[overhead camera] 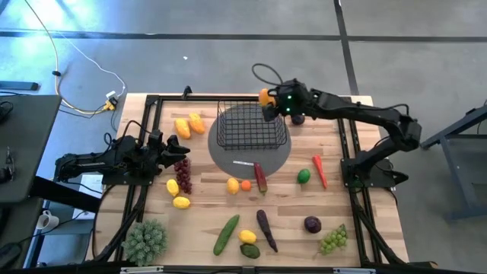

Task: Build produce basket
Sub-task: Put the right yellow mango into the black wire basket, then put the left yellow mango into the black wire basket

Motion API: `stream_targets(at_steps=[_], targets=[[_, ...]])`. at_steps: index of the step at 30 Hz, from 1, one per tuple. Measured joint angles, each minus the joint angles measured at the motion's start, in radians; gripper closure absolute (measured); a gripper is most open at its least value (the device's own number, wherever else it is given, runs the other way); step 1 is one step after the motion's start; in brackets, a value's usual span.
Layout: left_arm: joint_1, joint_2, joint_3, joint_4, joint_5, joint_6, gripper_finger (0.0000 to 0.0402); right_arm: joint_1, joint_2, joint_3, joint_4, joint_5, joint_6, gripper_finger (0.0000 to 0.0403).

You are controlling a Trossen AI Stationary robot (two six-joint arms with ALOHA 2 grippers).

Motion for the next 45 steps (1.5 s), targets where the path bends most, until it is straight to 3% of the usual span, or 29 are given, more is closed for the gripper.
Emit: stream_targets(at_steps=[17, 41, 45], targets=[[0.000, 0.000, 0.000, 0.000, -0.015, 0.000, 0.0227, -0.022, 0.157, 0.000, -0.052, -0.046, -0.036, 0.0175], [0.000, 0.000, 0.000, 0.000, -0.019, -0.037, 0.0227, -0.082, 0.164, 0.000, -0.111, -0.060, 0.039, 0.0146], [0.000, 0.000, 0.000, 0.001, -0.057, -0.052, 0.0227, -0.095, 0.164, 0.014, -0.127, -0.082, 0.034, 0.0146]])
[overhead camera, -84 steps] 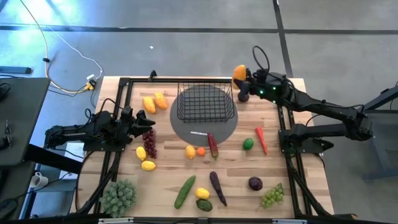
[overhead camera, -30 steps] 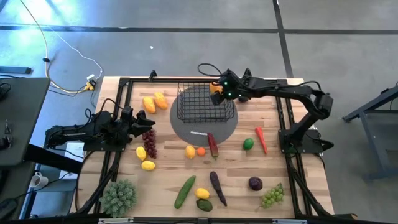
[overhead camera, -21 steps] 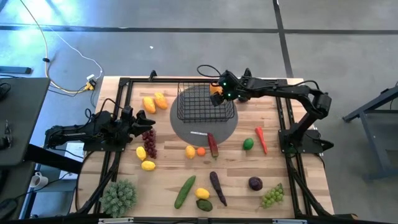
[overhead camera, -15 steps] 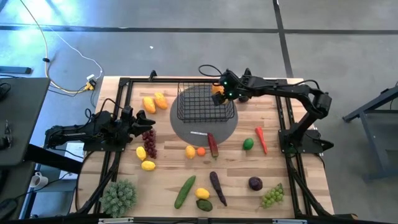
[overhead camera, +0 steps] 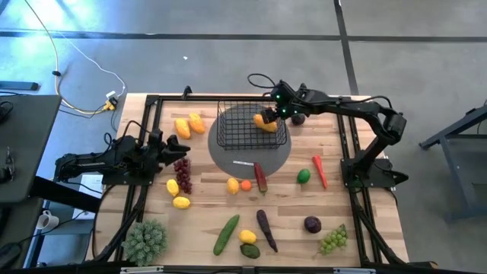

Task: Build produce basket
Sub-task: Put the left yellow mango into the black wire basket

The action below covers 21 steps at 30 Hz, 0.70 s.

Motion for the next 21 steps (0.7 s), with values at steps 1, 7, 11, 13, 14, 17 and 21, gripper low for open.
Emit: stream_targets(at_steps=[1, 7, 11, 13, 14, 17, 21], targets=[[0.000, 0.000, 0.000, 0.000, -0.016, 0.000, 0.0227, -0.001, 0.000, 0.012, 0.000, -0.005, -0.001, 0.0146], [0.000, 0.000, 0.019, 0.000, -0.135, -0.016, 0.0227, -0.004, 0.000, 0.110, -0.010, -0.007, -0.062, 0.0146], [0.000, 0.004, 0.066, -0.002, -0.218, 0.031, 0.0227, -0.004, 0.000, 0.178, -0.022, 0.015, -0.100, 0.0146], [0.000, 0.015, 0.097, -0.010, -0.262, 0.061, 0.0227, -0.004, -0.001, 0.206, -0.022, 0.020, -0.120, 0.0146], [0.000, 0.023, 0.114, -0.019, -0.287, 0.075, 0.0227, -0.004, -0.001, 0.217, -0.024, 0.020, -0.132, 0.0146], [0.000, 0.058, 0.176, -0.075, -0.358, 0.113, 0.0227, -0.004, -0.001, 0.245, -0.031, 0.021, -0.141, 0.0146], [0.000, 0.127, 0.275, -0.205, -0.453, 0.143, 0.0227, -0.004, -0.001, 0.262, -0.049, 0.021, -0.142, 0.0146]])
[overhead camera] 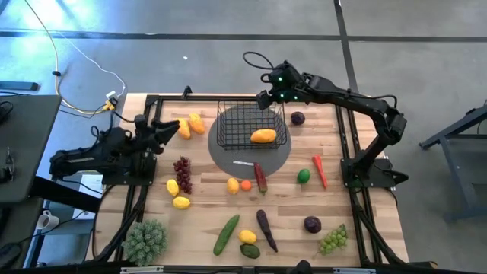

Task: Build produce basket
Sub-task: Put the left yellow mango into the black wire basket

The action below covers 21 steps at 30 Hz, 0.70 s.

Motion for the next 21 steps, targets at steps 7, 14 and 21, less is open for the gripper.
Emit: stream_targets(at_steps=[7, 14, 21], targets=[[0.000, 0.145, 0.182, -0.221, -0.162, 0.004, 0.0227, 0.000, 0.000, 0.001, -0.009, 0.000, 0.000, 0.0146], [0.000, 0.296, 0.347, -0.436, -0.280, -0.010, 0.0227, 0.010, 0.000, 0.001, -0.012, 0.003, -0.040, 0.0146], [0.037, 0.445, 0.459, -0.620, -0.349, -0.106, 0.0227, 0.010, 0.000, 0.001, -0.011, 0.002, -0.010, 0.0146]])
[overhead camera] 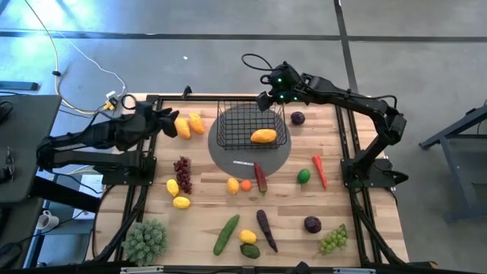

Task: Build produce basket
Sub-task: Put the left yellow mango into the black wire basket

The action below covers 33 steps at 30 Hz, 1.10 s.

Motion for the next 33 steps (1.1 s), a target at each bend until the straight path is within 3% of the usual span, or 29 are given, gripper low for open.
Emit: stream_targets(at_steps=[5, 13, 24, 33], targets=[[0.071, 0.101, 0.011, -0.062, 0.051, -0.100, 0.0227, 0.000, 0.000, 0.000, 0.000, 0.000, 0.002, 0.0146], [0.196, 0.237, 0.011, -0.081, 0.221, -0.095, 0.0227, 0.000, 0.000, 0.000, 0.000, -0.005, 0.002, 0.0146], [0.325, 0.343, 0.011, -0.081, 0.242, -0.125, 0.0237, 0.000, 0.000, 0.000, 0.001, -0.004, 0.002, 0.0146], [0.358, 0.388, 0.011, -0.081, 0.239, -0.196, 0.0267, 0.000, 0.000, 0.000, 0.001, -0.003, 0.002, 0.0146]])
